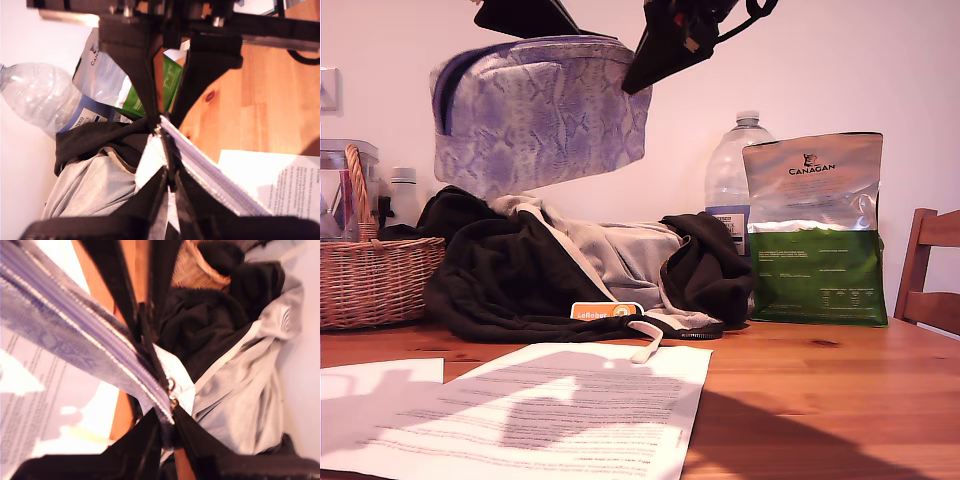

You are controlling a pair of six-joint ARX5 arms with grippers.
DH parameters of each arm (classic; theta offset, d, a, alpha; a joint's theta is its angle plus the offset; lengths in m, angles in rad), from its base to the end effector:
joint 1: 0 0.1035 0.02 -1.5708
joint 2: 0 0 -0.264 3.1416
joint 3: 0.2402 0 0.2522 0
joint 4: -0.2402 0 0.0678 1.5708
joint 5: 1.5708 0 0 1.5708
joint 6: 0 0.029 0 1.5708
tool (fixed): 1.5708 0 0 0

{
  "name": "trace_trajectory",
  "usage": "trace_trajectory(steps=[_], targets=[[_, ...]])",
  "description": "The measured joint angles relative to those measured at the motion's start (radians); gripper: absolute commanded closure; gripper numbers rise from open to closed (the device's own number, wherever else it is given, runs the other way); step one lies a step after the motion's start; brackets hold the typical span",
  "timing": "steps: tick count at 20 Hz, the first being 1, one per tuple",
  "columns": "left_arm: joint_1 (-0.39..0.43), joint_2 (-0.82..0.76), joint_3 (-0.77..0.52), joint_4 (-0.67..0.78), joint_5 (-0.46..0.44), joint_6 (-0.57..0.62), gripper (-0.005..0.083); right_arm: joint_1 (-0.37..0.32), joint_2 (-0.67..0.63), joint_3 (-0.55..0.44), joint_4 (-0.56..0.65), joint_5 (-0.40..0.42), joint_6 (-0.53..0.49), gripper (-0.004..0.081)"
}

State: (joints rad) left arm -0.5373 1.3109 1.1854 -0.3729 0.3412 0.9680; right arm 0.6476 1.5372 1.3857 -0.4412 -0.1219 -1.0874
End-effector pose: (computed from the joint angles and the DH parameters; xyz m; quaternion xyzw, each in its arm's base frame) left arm 0.2410 -0.1548 0.3420 0.4295 0.0255 -0.4790 0.7651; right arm 0.2710 0.2094 0.3357 -0.5235 0.0556 0.4531 0.7194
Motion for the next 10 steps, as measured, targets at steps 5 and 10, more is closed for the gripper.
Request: trace_trajectory(steps=[5, 10], targets=[[-0.018, 0.0, 0.0, -0.001, -0.061, -0.021, 0.0794, -0.01, 0.0, 0.0, -0.008, 0.001, 0.053, 0.0783], [-0.031, 0.0, 0.0, 0.001, -0.083, -0.028, 0.0794, -0.027, 0.0, 0.0, -0.019, -0.002, 0.06, 0.0783]])
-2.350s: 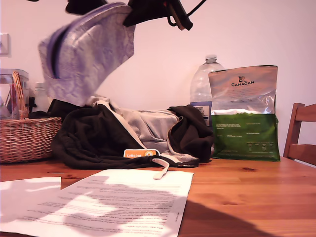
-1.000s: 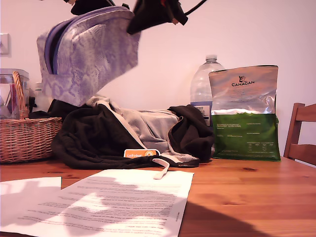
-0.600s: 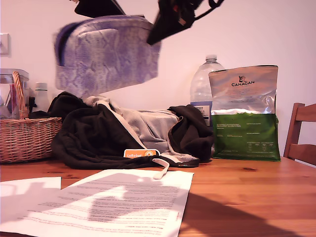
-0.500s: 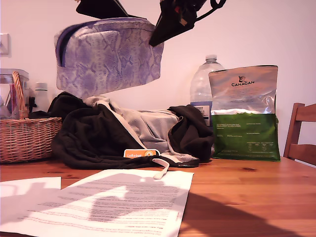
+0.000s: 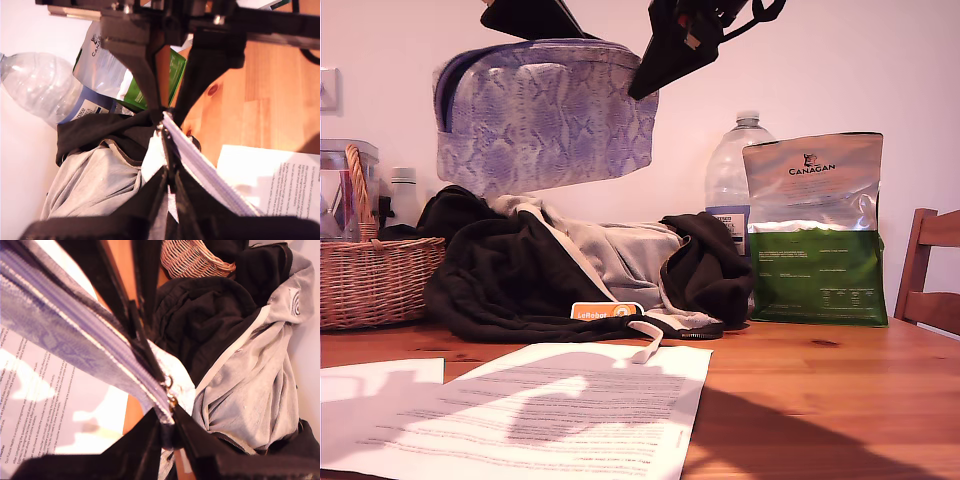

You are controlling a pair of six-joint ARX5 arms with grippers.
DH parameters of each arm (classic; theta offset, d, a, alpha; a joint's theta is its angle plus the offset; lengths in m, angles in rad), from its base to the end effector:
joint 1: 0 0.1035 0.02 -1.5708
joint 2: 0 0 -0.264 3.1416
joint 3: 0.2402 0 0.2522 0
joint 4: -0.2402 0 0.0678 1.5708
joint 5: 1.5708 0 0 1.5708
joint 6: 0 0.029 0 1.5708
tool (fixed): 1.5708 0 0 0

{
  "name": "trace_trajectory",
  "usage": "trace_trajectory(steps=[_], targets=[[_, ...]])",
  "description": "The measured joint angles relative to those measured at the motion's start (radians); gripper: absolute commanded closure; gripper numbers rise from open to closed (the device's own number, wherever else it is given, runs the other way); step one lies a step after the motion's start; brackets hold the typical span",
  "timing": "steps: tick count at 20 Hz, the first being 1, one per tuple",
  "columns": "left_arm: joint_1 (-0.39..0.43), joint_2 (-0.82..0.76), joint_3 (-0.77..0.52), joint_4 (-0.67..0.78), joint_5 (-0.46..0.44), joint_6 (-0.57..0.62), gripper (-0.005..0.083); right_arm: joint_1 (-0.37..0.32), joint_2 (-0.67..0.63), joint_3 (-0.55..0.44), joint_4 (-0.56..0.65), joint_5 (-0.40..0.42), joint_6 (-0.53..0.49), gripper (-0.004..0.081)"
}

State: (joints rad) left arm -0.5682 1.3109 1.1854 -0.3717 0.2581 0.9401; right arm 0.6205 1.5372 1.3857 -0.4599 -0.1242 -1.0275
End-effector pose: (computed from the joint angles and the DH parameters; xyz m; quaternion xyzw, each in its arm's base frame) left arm 0.2379 -0.1606 0.3418 0.4359 0.0405 -0.4571 0.7742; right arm 0.2757 0.2014 0.3343 -0.5009 0.0836 0.4455 0.7373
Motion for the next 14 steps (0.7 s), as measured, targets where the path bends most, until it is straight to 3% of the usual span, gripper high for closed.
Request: trace_trajectory(steps=[10, 14], targets=[[-0.005, 0.0, 0.0, 0.005, -0.002, -0.018, 0.0794, -0.04, 0.0, 0.0, -0.029, 0.004, 0.003, 0.0783], [-0.004, 0.0, 0.0, -0.001, -0.002, -0.018, 0.0794, -0.097, 0.0, 0.0, -0.045, 0.018, 0.041, 0.0783]])
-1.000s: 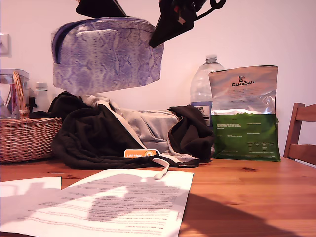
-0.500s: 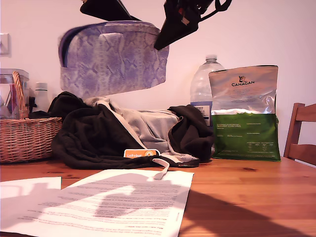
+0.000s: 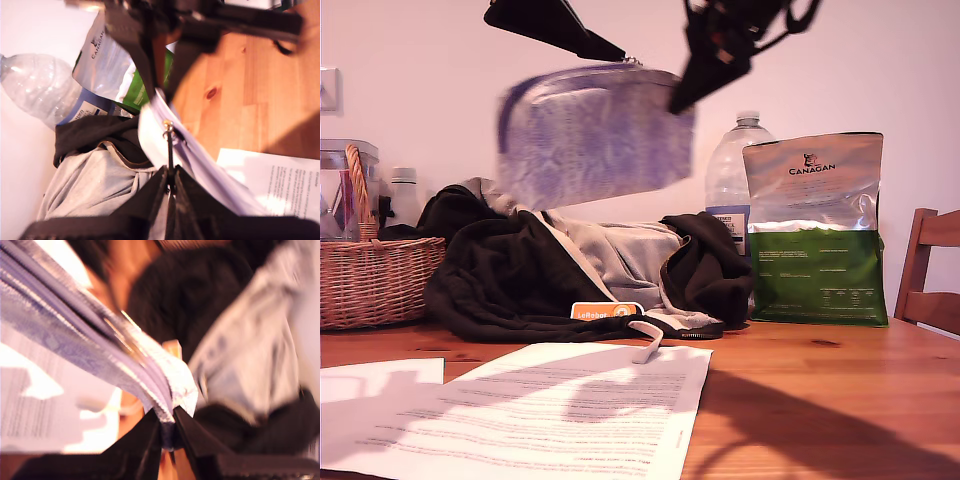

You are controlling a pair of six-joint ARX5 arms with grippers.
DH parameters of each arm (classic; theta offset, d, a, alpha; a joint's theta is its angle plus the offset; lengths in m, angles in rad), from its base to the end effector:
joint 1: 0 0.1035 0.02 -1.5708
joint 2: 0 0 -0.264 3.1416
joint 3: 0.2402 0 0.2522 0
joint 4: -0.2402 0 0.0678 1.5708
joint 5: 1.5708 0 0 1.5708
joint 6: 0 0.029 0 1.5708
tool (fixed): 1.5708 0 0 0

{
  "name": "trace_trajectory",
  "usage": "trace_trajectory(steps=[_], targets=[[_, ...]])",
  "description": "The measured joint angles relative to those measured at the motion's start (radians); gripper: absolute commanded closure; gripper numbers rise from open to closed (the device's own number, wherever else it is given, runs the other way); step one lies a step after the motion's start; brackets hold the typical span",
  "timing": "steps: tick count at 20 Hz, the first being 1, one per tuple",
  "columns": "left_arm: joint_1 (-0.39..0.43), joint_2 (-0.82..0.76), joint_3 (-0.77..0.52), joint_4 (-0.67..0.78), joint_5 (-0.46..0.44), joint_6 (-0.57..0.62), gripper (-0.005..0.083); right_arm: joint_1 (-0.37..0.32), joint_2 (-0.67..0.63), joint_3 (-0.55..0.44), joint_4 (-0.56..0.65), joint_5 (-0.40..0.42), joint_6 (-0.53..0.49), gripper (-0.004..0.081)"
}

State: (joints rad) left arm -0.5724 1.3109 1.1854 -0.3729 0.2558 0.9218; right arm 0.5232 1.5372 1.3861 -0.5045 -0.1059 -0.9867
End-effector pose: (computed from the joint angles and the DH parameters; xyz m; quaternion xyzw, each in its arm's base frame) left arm 0.2372 -0.1616 0.3417 0.4294 0.0447 -0.4576 0.7773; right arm 0.2921 0.1720 0.3309 -0.4851 0.1387 0.4071 0.7614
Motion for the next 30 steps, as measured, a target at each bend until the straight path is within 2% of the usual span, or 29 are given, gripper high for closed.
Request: trace_trajectory(steps=[4, 8, 11, 16, 20, 24, 27, 30], targets=[[0.001, 0.0, 0.0, -0.026, 0.017, -0.026, 0.0794, -0.018, 0.0, 0.0, -0.05, 0.002, 0.089, 0.0783], [0.009, 0.008, 0.0, -0.08, 0.033, -0.076, 0.0794, -0.018, 0.0, 0.0, -0.175, -0.015, 0.187, 0.0783], [0.02, 0.077, 0.0, -0.094, 0.034, -0.08, 0.0794, -0.021, 0.0, 0.0, -0.233, -0.018, 0.262, 0.0783], [0.02, 0.197, 0.0, -0.032, 0.034, -0.111, 0.0794, -0.073, 0.0, 0.0, -0.277, -0.026, 0.386, 0.0783], [0.024, 0.22, 0.0, -0.008, 0.029, -0.131, 0.0794, -0.115, 0.023, 0.0, -0.316, -0.031, 0.448, 0.0783], [0.032, 0.241, 0.0, -0.015, 0.013, -0.133, 0.0794, -0.129, 0.111, 0.0, -0.319, -0.037, 0.466, 0.0783], [0.06, 0.244, 0.0, -0.02, 0.012, -0.143, 0.0794, -0.137, 0.149, 0.0, -0.314, -0.05, 0.486, 0.0783], [0.098, 0.244, 0.0, -0.022, 0.012, -0.157, 0.0794, -0.177, 0.149, 0.001, -0.294, -0.064, 0.493, 0.0783]])
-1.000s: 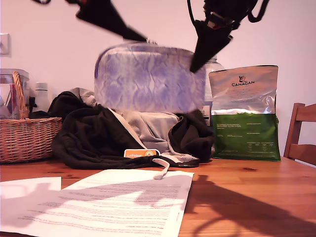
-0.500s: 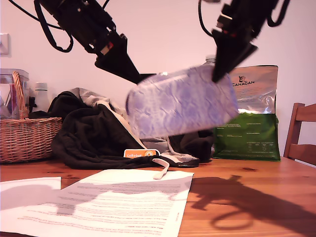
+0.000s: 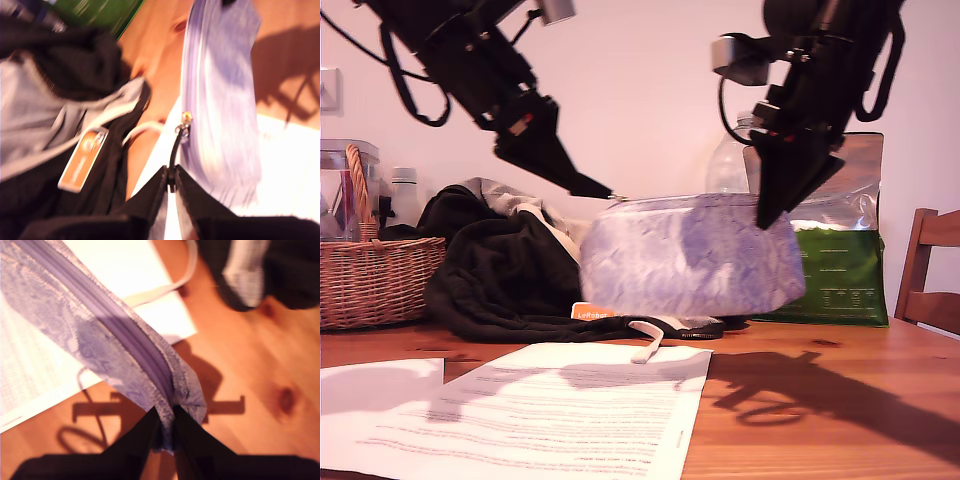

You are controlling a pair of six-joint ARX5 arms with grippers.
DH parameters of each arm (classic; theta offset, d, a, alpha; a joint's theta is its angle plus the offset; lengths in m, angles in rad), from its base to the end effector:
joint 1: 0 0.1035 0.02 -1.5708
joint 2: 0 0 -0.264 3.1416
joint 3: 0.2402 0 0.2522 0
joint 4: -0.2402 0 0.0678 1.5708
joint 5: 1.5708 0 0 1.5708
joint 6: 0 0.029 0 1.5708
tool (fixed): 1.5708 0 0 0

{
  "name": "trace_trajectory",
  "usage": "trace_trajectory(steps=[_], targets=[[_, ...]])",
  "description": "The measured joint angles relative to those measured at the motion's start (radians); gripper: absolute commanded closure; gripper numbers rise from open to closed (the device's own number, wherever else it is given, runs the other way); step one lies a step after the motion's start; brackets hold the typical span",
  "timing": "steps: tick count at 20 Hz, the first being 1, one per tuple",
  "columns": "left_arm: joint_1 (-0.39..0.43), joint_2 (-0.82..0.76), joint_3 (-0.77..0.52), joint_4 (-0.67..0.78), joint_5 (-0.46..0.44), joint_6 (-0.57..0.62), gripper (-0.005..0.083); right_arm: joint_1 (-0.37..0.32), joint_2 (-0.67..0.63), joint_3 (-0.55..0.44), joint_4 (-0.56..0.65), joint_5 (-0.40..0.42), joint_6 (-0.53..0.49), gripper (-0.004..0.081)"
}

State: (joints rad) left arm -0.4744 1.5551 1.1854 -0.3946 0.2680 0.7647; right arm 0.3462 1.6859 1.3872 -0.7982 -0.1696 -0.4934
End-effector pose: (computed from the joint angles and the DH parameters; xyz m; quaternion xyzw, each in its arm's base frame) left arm 0.2946 -0.1599 0.2686 0.3583 0.2186 -0.4507 0.7879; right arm 0.3239 0.1220 0.2652 -0.2461 0.4505 0.3379 0.7889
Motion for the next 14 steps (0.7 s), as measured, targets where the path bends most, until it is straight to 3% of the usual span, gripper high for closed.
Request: trace_trajectory(steps=[14], targets=[[0.019, 0.186, 0.0, -0.05, 0.029, -0.027, 0.0794, -0.032, 0.0, 0.0, 0.042, 0.02, 0.094, 0.0783]])
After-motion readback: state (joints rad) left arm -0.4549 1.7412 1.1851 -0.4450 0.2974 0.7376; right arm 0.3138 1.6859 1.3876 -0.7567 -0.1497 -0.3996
